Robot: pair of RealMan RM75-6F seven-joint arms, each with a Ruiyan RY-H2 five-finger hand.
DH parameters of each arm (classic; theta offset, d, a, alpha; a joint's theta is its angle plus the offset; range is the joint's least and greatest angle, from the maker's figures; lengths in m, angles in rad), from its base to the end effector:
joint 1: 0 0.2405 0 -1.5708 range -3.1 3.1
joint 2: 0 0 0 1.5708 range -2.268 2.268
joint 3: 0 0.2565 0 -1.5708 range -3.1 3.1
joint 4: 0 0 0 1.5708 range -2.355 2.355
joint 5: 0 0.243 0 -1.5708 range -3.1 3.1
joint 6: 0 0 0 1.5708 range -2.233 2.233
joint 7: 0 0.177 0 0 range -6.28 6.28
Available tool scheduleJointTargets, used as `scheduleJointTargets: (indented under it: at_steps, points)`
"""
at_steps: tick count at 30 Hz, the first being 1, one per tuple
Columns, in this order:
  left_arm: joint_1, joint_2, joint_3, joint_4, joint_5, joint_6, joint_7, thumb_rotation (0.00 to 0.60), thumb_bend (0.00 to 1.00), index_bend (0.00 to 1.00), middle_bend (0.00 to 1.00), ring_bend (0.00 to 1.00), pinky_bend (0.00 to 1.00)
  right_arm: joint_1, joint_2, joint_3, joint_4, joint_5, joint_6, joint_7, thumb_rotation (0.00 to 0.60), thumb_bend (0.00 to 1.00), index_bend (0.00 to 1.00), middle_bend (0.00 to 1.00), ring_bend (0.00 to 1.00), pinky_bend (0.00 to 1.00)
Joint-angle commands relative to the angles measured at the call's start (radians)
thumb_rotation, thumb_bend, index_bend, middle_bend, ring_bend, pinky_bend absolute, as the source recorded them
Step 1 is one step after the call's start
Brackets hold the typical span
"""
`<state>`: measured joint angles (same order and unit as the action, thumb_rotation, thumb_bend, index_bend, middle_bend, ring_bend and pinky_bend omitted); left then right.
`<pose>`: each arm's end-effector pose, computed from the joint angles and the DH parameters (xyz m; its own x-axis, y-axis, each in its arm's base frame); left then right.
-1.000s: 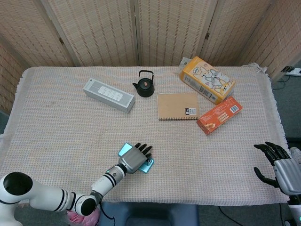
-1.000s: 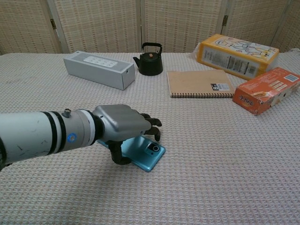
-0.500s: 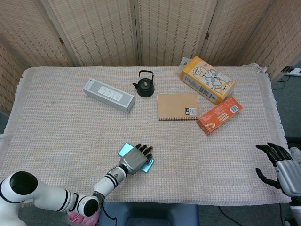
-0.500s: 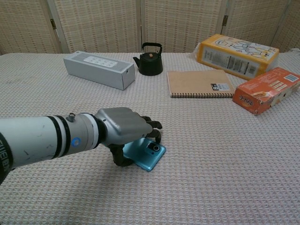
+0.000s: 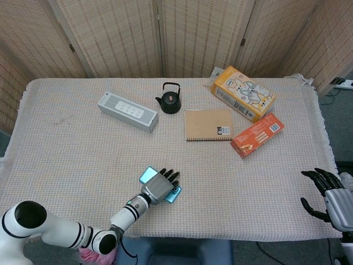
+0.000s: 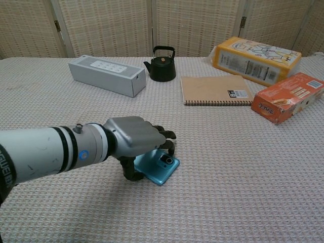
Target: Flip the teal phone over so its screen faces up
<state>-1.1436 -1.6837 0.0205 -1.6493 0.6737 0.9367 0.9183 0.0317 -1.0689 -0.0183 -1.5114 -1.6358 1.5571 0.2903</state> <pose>-0.0491 0.3050 -0.1528 0.8282 0.2456 0.5037 0.5081 -0.7084 -0.4899 -0.3417 -0.1830 0.1472 0.2700 -0.0410 0.9620 -0.9603 -0.0846 0.2659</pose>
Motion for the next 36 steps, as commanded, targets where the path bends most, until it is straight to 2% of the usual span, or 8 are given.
scheduleJointTargets:
  at_steps: [1, 6, 15, 24, 36]
  points:
    - [0.007, -0.008, -0.002, 0.013, 0.009, -0.005, -0.022, 0.6, 0.36, 0.28, 0.02, 0.01, 0.16, 0.0, -0.001, 0.0, 0.001, 0.001, 0.0, 0.001, 0.6, 0.27, 0.2, 0.23, 0.14, 0.18]
    - [0.019, -0.01, -0.005, 0.033, 0.025, -0.017, -0.06, 0.6, 0.36, 0.32, 0.02, 0.02, 0.16, -0.001, 0.0, 0.001, 0.002, 0.001, 0.0, 0.002, 0.6, 0.28, 0.2, 0.23, 0.14, 0.18]
    - [0.065, 0.047, -0.061, 0.003, 0.092, -0.095, -0.273, 0.6, 0.36, 0.38, 0.02, 0.02, 0.16, -0.002, -0.002, 0.003, 0.005, 0.0, 0.003, 0.006, 0.6, 0.28, 0.2, 0.23, 0.14, 0.18]
    - [0.129, 0.165, -0.149, -0.044, 0.194, -0.203, -0.576, 0.6, 0.36, 0.38, 0.03, 0.02, 0.16, -0.001, -0.004, 0.004, 0.008, -0.002, 0.005, 0.01, 0.6, 0.28, 0.2, 0.23, 0.14, 0.18]
    - [0.225, 0.223, -0.27, 0.027, 0.345, -0.31, -1.023, 0.6, 0.36, 0.38, 0.03, 0.02, 0.16, 0.001, -0.001, 0.005, -0.001, -0.007, 0.006, 0.002, 0.6, 0.27, 0.2, 0.23, 0.14, 0.18]
